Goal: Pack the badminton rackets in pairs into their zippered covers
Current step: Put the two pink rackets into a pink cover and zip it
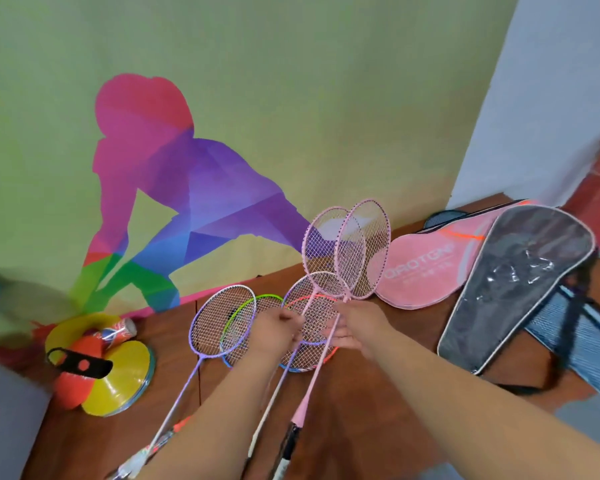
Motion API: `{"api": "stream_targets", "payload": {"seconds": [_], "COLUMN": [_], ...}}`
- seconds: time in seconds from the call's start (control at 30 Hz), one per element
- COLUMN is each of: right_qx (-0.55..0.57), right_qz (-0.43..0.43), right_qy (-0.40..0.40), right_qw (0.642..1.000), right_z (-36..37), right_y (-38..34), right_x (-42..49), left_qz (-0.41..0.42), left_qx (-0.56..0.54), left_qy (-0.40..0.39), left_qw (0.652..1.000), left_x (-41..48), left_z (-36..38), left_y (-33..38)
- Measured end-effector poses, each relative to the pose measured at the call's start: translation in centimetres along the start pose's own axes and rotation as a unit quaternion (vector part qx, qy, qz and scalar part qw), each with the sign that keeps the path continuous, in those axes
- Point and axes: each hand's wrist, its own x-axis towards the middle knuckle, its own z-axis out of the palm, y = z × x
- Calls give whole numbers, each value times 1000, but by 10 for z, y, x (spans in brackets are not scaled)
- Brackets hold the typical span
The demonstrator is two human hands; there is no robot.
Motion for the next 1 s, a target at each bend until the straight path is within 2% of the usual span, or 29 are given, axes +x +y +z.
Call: {"api": "stream_targets", "payload": {"seconds": [0.17,0.33,0.43,0.6,0.7,0.8,0.93,1.0], "right_qx": [4,37,65,82,90,88,85,79], "right_qz": [-7,5,25,47,47,33,0,-17], "right_qy": [8,-6,0,-10,-6,-5,18,30], "right_qw": [1000,999,998,996,995,996,996,996], "right_z": [-31,-64,-85,-106,-115,-124,-140,-149], "right_y": [-3,0,1,1,-1,-3,-12,-17], "right_x": [-3,-4,-4,-1,-1,-1,-2,-3], "left_qz": [32,26,26,29,-2,-60,-117,-117], "left_qx": [11,3,44,44,75,94,154,147], "left_qy": [-3,-12,-6,-58,-84,-165,-338,-360], "left_qw": [999,1000,999,997,994,980,921,914], "left_x": [-14,-28,-33,-42,-48,-54,-70,-78], "left_z": [53,91,107,126,128,125,123,129], "left_y": [26,46,53,58,54,45,34,32]}}
